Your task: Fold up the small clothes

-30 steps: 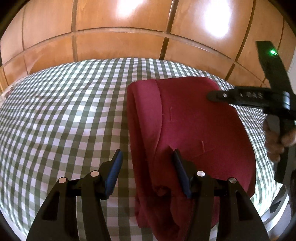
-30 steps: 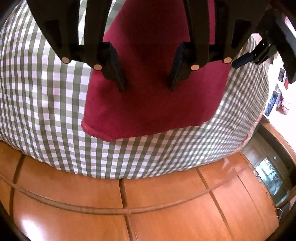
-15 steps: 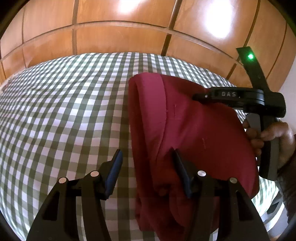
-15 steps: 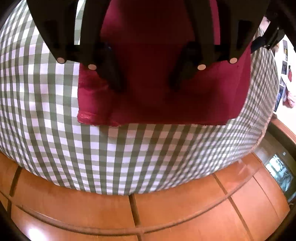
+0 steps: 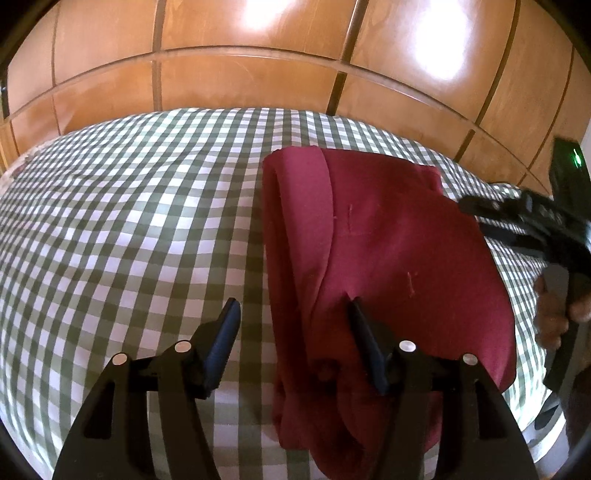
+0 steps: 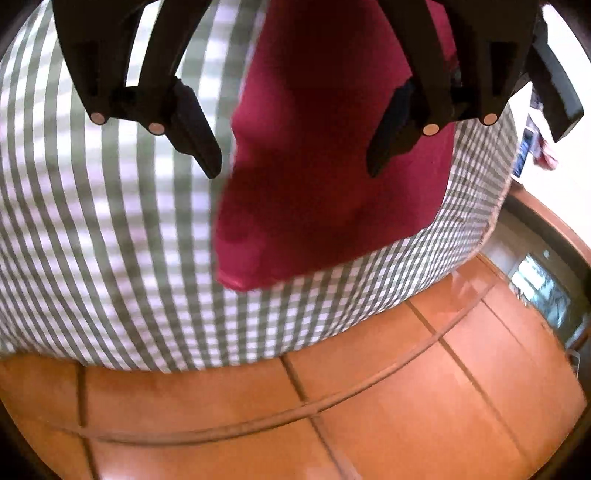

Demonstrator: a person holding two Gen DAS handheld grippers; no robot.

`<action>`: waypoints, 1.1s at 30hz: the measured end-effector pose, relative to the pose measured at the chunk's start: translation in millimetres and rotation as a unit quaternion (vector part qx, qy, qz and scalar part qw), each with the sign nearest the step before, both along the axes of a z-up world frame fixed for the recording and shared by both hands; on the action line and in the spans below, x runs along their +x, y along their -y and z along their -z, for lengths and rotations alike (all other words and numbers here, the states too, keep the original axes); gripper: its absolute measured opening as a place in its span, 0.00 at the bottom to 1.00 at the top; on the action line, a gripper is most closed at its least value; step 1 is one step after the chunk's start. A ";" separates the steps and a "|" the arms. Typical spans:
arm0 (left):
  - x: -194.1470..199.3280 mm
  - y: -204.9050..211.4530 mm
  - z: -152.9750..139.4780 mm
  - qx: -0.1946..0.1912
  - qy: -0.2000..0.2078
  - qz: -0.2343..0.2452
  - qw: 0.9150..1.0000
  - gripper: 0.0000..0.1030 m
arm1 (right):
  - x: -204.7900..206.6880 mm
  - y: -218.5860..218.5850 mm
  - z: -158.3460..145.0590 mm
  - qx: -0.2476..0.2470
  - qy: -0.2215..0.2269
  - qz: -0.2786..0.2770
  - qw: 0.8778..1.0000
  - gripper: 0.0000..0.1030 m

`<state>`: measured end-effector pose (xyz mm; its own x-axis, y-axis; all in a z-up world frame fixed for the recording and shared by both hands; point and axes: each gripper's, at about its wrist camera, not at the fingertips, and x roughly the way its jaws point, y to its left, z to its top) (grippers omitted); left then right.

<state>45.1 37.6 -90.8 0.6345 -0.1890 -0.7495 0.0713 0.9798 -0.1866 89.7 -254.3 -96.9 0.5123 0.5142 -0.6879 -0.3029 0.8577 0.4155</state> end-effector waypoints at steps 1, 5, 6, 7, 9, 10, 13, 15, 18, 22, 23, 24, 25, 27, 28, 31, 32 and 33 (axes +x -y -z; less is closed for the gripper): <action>-0.4 0.1 -0.2 0.001 0.000 0.000 1.000 0.58 | -5.0 5.4 3.0 0.008 -0.006 0.003 1.000 0.79; -4.1 0.7 -0.2 0.003 0.001 -0.002 1.000 0.63 | -19.0 22.9 14.1 0.045 -0.030 0.006 0.999 0.80; -3.8 0.8 0.0 0.000 0.000 -0.002 1.000 0.63 | -22.3 27.7 17.0 0.060 -0.038 0.006 0.997 0.81; -4.1 -0.6 0.9 -0.005 -0.002 -0.002 1.000 0.63 | -25.0 31.7 18.1 0.070 -0.041 0.006 0.997 0.81; -5.1 -2.4 2.3 -0.014 -0.003 -0.003 1.000 0.63 | -28.4 37.4 21.6 0.093 -0.050 0.002 0.994 0.82; -6.1 -3.2 2.9 -0.017 -0.003 -0.004 1.000 0.65 | -29.5 39.0 24.1 0.101 -0.055 0.001 0.993 0.82; -7.8 -3.7 4.1 -0.021 -0.002 -0.005 1.000 0.65 | -27.9 41.1 31.4 0.115 -0.071 -0.006 0.991 0.83; -9.0 -3.4 4.1 -0.023 -0.001 -0.005 1.000 0.65 | -26.2 42.2 35.6 0.133 -0.079 -0.011 0.988 0.83; -10.5 -4.2 5.3 -0.028 0.000 -0.004 1.000 0.65 | -25.5 42.5 41.0 0.149 -0.089 -0.016 0.985 0.83; -7.8 -12.3 9.1 -0.057 -0.001 0.008 0.998 0.65 | -20.2 31.0 45.3 0.164 -0.101 -0.042 0.980 0.83; -7.1 -15.3 10.7 -0.069 -0.003 0.011 0.998 0.65 | -21.7 24.7 44.9 0.166 -0.106 -0.051 0.979 0.83; -5.7 -20.6 13.5 -0.088 -0.007 0.014 0.996 0.65 | -19.7 19.1 46.5 0.166 -0.110 -0.060 0.978 0.83; -5.3 -23.6 15.4 -0.101 -0.011 0.016 0.995 0.65 | -19.8 15.4 47.3 0.165 -0.111 -0.064 0.978 0.82; -4.4 -30.1 19.7 -0.129 -0.018 0.020 0.991 0.65 | -17.0 6.1 50.5 0.168 -0.116 -0.076 0.976 0.82; -3.5 -33.1 22.0 -0.142 -0.021 0.024 0.989 0.65 | -15.3 1.9 51.8 0.168 -0.117 -0.079 0.976 0.82; -1.1 -38.1 28.2 -0.175 -0.027 0.031 0.984 0.65 | -13.2 -10.6 52.6 0.158 -0.113 -0.084 0.977 0.75; -0.3 -39.7 30.2 -0.184 -0.030 0.031 0.982 0.65 | -13.2 -13.5 51.4 0.149 -0.111 -0.083 0.979 0.73; -0.1 -40.2 31.4 -0.192 -0.031 0.032 0.980 0.64 | -14.6 -15.3 50.2 0.142 -0.107 -0.084 0.981 0.68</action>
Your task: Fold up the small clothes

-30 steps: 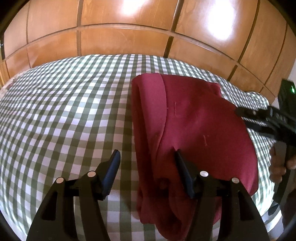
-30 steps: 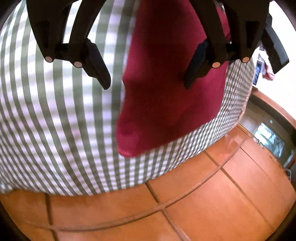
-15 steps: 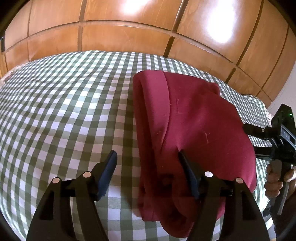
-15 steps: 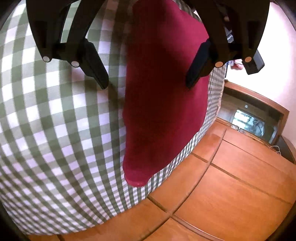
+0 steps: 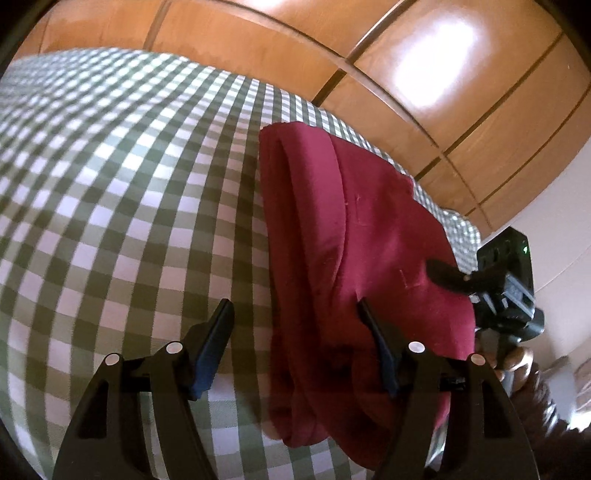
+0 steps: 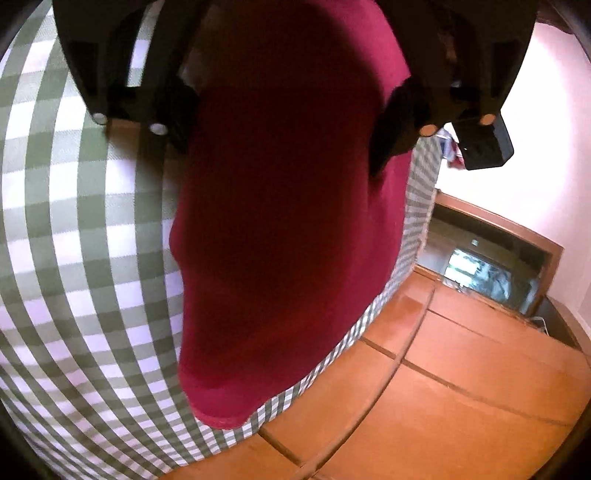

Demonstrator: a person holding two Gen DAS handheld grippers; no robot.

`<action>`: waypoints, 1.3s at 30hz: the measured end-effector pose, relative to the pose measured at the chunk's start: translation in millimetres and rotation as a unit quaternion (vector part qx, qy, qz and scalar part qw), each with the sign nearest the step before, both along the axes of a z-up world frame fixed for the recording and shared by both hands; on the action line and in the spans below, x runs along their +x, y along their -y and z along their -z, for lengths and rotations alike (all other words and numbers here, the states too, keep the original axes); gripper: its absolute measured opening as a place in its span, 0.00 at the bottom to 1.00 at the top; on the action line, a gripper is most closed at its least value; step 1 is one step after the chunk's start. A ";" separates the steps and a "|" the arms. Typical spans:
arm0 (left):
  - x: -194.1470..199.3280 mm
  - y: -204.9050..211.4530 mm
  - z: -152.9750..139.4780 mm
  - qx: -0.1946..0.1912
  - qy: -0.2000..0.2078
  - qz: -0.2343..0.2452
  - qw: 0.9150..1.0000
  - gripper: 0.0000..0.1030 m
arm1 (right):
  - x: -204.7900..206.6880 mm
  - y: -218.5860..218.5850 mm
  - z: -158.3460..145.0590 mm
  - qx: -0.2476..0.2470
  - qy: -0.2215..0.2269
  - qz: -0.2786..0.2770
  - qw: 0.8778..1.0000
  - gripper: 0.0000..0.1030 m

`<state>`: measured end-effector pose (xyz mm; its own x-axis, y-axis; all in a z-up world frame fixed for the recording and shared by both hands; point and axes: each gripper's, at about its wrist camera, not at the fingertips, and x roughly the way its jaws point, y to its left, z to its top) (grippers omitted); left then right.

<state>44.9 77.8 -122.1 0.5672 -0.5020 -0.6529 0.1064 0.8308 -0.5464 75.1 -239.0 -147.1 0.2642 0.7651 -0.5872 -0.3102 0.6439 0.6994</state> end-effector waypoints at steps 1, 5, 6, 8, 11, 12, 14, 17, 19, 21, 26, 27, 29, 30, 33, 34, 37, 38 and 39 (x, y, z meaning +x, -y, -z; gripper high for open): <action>0.5 -0.9 1.1 -0.016 0.000 0.006 1.000 0.58 | -2.1 -0.5 -2.0 -0.007 0.007 0.000 1.000 0.61; -2.4 4.2 -0.9 -0.044 0.008 0.031 0.999 0.40 | -14.9 -6.8 -17.8 -0.045 0.049 -0.001 0.998 0.49; -3.9 7.0 -3.1 -0.041 0.011 0.034 0.998 0.37 | -19.9 -8.3 -24.2 -0.053 0.062 0.000 0.997 0.47; -6.3 12.7 -10.9 -0.046 0.019 0.042 0.998 0.32 | -28.2 -8.5 -33.0 -0.057 0.081 0.003 0.995 0.45; -5.1 32.8 -27.1 -0.044 0.031 0.067 0.996 0.31 | -45.3 3.4 -50.2 -0.062 0.112 0.015 0.992 0.44; -2.9 45.0 -32.2 -0.039 0.034 0.081 0.995 0.31 | -49.3 8.9 -54.7 -0.064 0.119 0.020 0.991 0.44; 1.3 67.1 -40.1 -0.035 0.039 0.111 0.992 0.31 | -59.9 27.9 -67.1 -0.065 0.137 0.038 0.988 0.44; 14.2 109.5 -52.6 -0.034 0.044 0.156 0.986 0.31 | -72.2 72.0 -84.9 -0.070 0.159 0.078 0.982 0.44; 25.7 144.4 -63.1 -0.027 0.052 0.186 0.981 0.31 | -77.7 103.0 -93.0 -0.075 0.167 0.108 0.977 0.44; 39.4 183.5 -72.0 -0.013 0.058 0.215 0.975 0.31 | -80.6 135.9 -96.5 -0.080 0.170 0.137 0.973 0.44; 72.9 274.8 -69.7 0.055 0.046 0.260 0.963 0.31 | -71.8 208.1 -81.0 -0.105 0.148 0.214 0.960 0.47; 75.5 291.2 -65.3 0.080 0.042 0.263 0.960 0.31 | -67.7 220.9 -69.2 -0.117 0.132 0.231 0.957 0.50; 81.5 315.0 -49.7 0.136 0.031 0.262 0.955 0.32 | -61.5 235.7 -45.9 -0.127 0.092 0.248 0.956 0.55; 82.6 323.0 -42.6 0.146 0.027 0.262 0.954 0.34 | -61.2 243.2 -32.4 -0.131 0.069 0.256 0.955 0.62; 77.9 320.6 -41.1 0.149 0.044 0.253 0.955 0.36 | -77.4 263.6 -21.9 -0.121 0.063 0.280 0.950 0.67; 77.2 319.7 -44.2 0.150 0.049 0.250 0.955 0.36 | -84.8 266.5 -25.4 -0.123 0.068 0.287 0.948 0.68; 72.1 308.2 -58.4 0.142 0.076 0.234 0.959 0.36 | -107.6 266.7 -48.2 -0.152 0.101 0.309 0.933 0.64; 68.0 304.5 -63.6 0.137 0.084 0.228 0.960 0.37 | -116.6 264.8 -56.6 -0.157 0.114 0.310 0.931 0.62; 65.4 300.5 -66.9 0.131 0.090 0.222 0.962 0.37 | -129.1 255.2 -72.5 -0.171 0.136 0.304 0.927 0.55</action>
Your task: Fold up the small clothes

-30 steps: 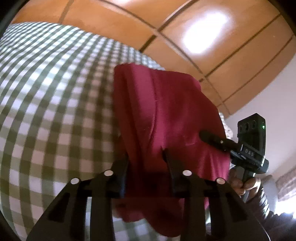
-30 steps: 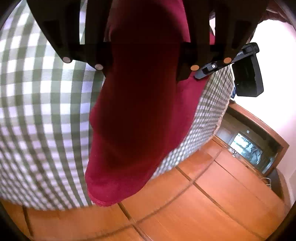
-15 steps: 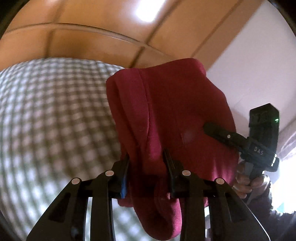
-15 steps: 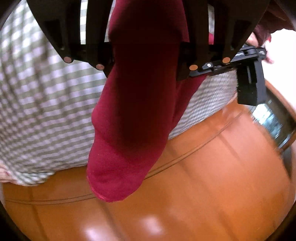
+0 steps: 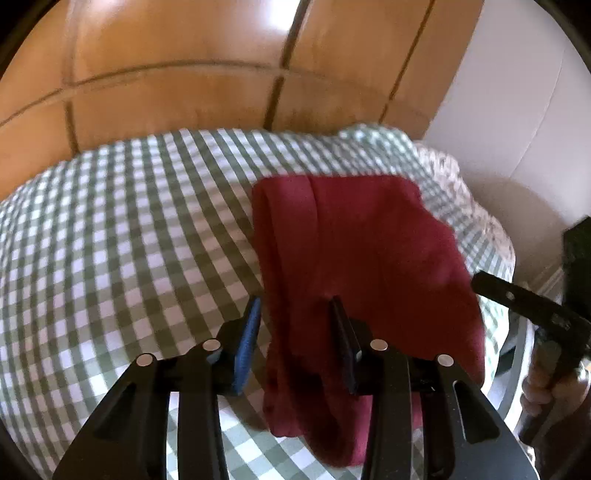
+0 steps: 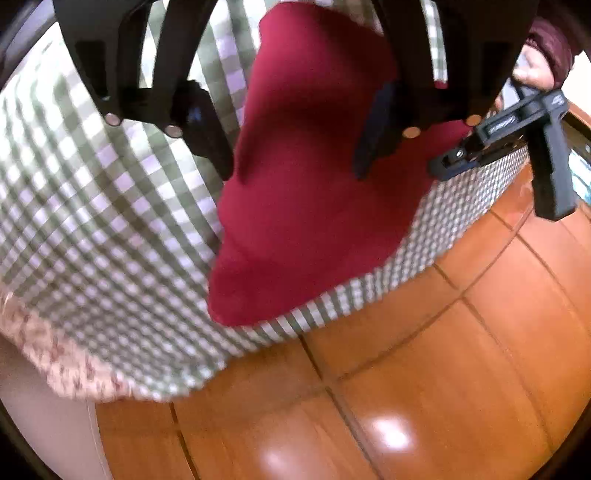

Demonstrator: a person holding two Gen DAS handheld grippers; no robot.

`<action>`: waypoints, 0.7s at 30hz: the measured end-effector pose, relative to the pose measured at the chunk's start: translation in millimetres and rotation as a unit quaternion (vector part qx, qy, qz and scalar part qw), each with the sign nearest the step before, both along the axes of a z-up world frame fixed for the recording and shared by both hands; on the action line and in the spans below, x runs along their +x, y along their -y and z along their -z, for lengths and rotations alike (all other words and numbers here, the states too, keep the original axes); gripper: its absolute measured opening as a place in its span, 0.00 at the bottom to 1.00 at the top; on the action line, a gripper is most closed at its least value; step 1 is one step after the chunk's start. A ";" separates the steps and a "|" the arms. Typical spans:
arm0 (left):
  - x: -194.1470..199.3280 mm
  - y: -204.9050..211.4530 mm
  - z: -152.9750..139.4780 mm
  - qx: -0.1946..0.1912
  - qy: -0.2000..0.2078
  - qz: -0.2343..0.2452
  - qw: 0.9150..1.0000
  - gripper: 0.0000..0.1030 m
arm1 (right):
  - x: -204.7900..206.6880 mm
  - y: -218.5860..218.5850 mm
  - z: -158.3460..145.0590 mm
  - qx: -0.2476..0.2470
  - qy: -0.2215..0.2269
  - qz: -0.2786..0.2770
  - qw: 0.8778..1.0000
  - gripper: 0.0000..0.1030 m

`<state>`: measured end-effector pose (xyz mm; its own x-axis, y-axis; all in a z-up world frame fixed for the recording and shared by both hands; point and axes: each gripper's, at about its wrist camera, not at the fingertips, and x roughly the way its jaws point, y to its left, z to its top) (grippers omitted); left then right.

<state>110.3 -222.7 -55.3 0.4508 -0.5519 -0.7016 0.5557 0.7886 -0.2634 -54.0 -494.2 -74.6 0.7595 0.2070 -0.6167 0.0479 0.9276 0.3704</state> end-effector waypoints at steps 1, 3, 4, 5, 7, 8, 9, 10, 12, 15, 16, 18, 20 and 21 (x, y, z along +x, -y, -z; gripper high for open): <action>0.6 -5.2 -1.6 -0.014 0.003 -0.004 1.000 0.37 | -2.1 -5.0 -7.8 -0.014 0.005 -0.008 1.000 0.49; -5.0 -16.5 -7.1 -0.043 0.006 -0.008 0.999 0.37 | -9.0 -36.7 -16.8 -0.049 0.012 -0.029 0.998 0.40; -9.4 -21.3 -9.4 -0.057 0.010 -0.008 0.998 0.37 | -9.0 -36.7 -16.8 -0.049 0.012 -0.029 0.998 0.37; -13.7 -23.1 -11.2 -0.065 0.016 -0.006 0.998 0.37 | -11.8 -47.9 -18.7 -0.060 0.011 -0.035 0.998 0.37; -23.1 -18.8 -12.9 -0.056 0.033 0.007 0.998 0.37 | -14.0 -79.7 -7.2 -0.087 -0.008 -0.053 0.995 0.36; -26.6 -13.2 -12.1 -0.039 0.039 0.015 0.998 0.37 | -15.3 -86.9 1.3 -0.093 -0.019 -0.052 0.994 0.36; -27.5 -5.7 -7.8 -0.016 0.043 0.020 0.999 0.37 | -13.1 -92.4 11.3 -0.098 -0.034 -0.045 0.994 0.36; -24.4 3.1 2.2 0.011 0.044 0.024 0.999 0.37 | -9.8 -95.4 22.3 -0.102 -0.049 -0.034 0.993 0.37; -18.0 11.8 23.6 0.053 0.036 0.024 0.998 0.37 | -3.9 -100.5 43.1 -0.083 -0.075 -0.020 0.994 0.37; -3.1 11.5 53.8 0.073 0.026 0.007 0.997 0.47 | -0.1 -118.4 64.2 -0.086 -0.087 -0.010 0.992 0.37; 0.0 8.5 58.2 0.065 0.024 0.006 0.998 0.47 | 0.6 -123.0 65.9 -0.097 -0.086 -0.004 0.992 0.37; 3.6 4.6 61.1 0.051 0.019 0.007 0.998 0.47 | 5.9 -126.2 66.8 -0.103 -0.093 0.005 0.990 0.37; 4.6 1.4 62.1 0.042 0.020 0.008 0.999 0.48 | 10.4 -123.5 66.7 -0.099 -0.100 0.008 0.990 0.38; 1.6 -1.3 61.3 0.041 0.024 0.005 0.999 0.54 | 11.4 -123.0 67.1 -0.098 -0.102 0.012 0.990 0.38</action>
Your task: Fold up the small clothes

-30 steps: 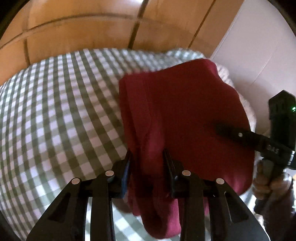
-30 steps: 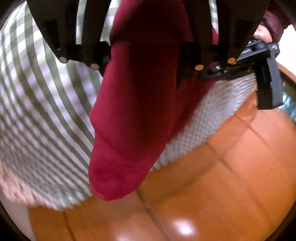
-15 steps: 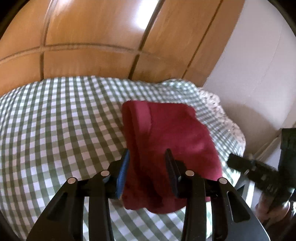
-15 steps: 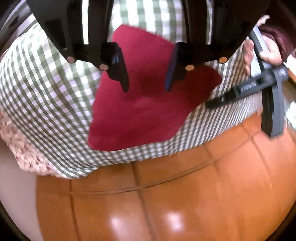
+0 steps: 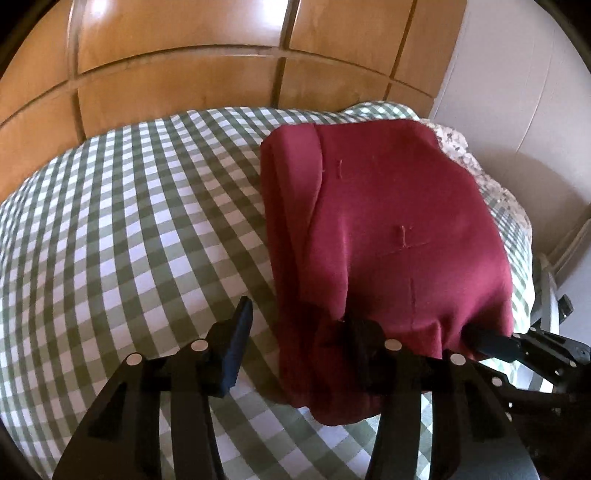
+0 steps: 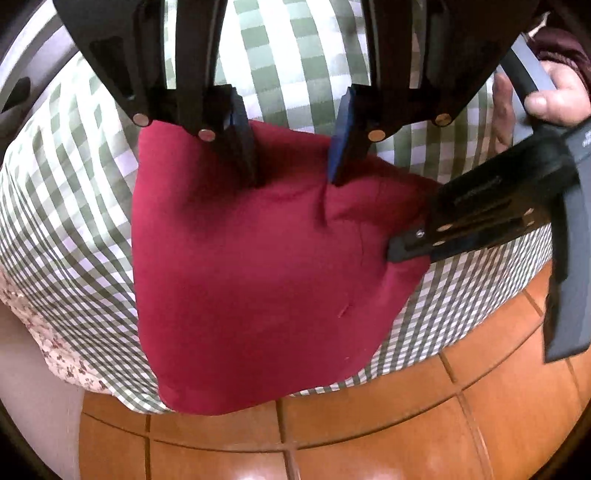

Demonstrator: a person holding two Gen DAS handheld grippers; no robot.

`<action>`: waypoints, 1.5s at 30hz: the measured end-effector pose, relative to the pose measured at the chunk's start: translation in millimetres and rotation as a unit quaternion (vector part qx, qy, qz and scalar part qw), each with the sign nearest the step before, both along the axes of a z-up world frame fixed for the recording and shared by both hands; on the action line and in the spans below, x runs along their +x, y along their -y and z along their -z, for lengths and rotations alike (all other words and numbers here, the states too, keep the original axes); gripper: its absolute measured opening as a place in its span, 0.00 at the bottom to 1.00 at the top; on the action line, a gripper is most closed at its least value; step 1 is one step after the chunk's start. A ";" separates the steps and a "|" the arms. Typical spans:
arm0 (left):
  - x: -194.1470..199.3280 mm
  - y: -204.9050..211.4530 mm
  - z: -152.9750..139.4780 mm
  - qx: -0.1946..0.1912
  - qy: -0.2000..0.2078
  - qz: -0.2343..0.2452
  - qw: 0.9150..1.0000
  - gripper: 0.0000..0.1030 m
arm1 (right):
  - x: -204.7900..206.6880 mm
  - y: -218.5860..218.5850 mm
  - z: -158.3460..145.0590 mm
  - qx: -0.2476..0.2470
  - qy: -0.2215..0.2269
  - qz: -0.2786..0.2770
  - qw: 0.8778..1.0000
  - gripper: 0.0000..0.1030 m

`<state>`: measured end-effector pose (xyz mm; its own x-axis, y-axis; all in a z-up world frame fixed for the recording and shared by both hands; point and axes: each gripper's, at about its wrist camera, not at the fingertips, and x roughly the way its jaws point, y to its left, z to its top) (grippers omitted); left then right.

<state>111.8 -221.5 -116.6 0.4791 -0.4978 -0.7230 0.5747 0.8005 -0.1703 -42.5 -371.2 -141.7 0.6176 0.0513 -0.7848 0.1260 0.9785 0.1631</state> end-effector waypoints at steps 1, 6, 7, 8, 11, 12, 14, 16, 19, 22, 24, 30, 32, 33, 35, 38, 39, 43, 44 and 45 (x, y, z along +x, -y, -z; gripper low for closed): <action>-3.5 -4.6 -1.6 -0.001 0.007 -0.008 1.000 0.58 | 3.3 1.9 1.8 0.001 -0.002 0.004 1.000 0.39; -13.7 -22.9 -3.9 -0.036 0.003 -0.011 0.999 0.59 | 2.0 -2.9 -8.7 -0.011 -0.013 0.036 0.999 0.40; -15.0 -25.6 -4.4 -0.041 0.003 -0.010 0.999 0.59 | 0.5 -5.3 -13.7 -0.016 -0.014 0.043 0.999 0.42; -17.6 -26.9 -6.1 -0.041 0.008 -0.010 0.999 0.60 | -2.4 -7.6 -17.8 -0.022 -0.014 0.050 0.998 0.44; -26.4 -33.4 -12.3 -0.046 0.019 -0.005 0.999 0.62 | -13.7 -11.7 -28.1 -0.032 -0.006 0.070 0.997 0.56; -28.4 -35.1 -14.2 -0.048 0.024 -0.003 0.999 0.62 | -15.4 -11.6 -31.4 -0.035 -0.003 0.075 0.997 0.59; -34.3 -40.6 -18.8 -0.049 0.034 0.000 0.998 0.62 | -21.8 -12.5 -38.7 -0.043 0.007 0.087 0.995 0.61; -38.3 -45.8 -23.2 -0.052 0.044 -0.005 0.998 0.62 | -28.5 -14.7 -45.3 -0.054 0.017 0.098 0.994 0.64; -44.6 -55.8 -28.5 -0.053 0.047 -0.022 0.997 0.62 | -37.6 -17.7 -53.0 -0.069 0.027 0.111 0.991 0.71; -50.7 -63.9 -38.2 -0.051 0.059 -0.042 0.996 0.62 | -40.3 -18.9 -57.9 -0.073 0.037 0.111 0.990 0.75; -54.9 -68.0 -45.4 -0.048 0.064 -0.056 0.995 0.66 | -41.0 -18.0 -62.5 -0.078 0.047 0.110 0.990 0.78; -79.2 -81.8 -69.0 -0.036 0.096 -0.112 0.988 0.69 | -51.9 -15.3 -71.4 -0.084 0.083 0.102 0.988 0.90; -88.1 -83.0 -73.8 -0.027 0.105 -0.121 0.987 0.73 | -60.7 -15.8 -72.1 -0.091 0.095 0.102 0.986 0.92; -91.7 -83.2 -75.1 -0.022 0.107 -0.125 0.986 0.75 | -64.4 -14.6 -72.3 -0.091 0.099 0.104 0.985 0.95; -101.8 -82.9 -78.2 -0.013 0.114 -0.131 0.985 0.76 | -72.4 -11.3 -72.1 -0.087 0.106 0.111 0.984 0.97; -112.8 -81.6 -80.6 -0.002 0.117 -0.137 0.984 0.76 | -83.6 -7.0 -72.6 -0.087 0.116 0.121 0.982 0.98; -115.1 -80.7 -80.8 -0.001 0.115 -0.138 0.984 0.77 | -88.3 -5.6 -73.3 -0.085 0.121 0.126 0.981 0.98; -127.0 -76.3 -85.1 0.006 0.122 -0.139 0.983 0.80 | -103.1 -3.8 -79.2 -0.101 0.142 0.139 0.975 0.98; -129.2 -74.9 -86.1 0.008 0.123 -0.136 0.983 0.85 | -106.5 -4.7 -81.1 -0.109 0.147 0.140 0.973 0.98; -131.4 -74.0 -86.9 0.009 0.124 -0.135 0.983 0.87 | -110.4 -5.2 -83.3 -0.117 0.155 0.142 0.971 0.98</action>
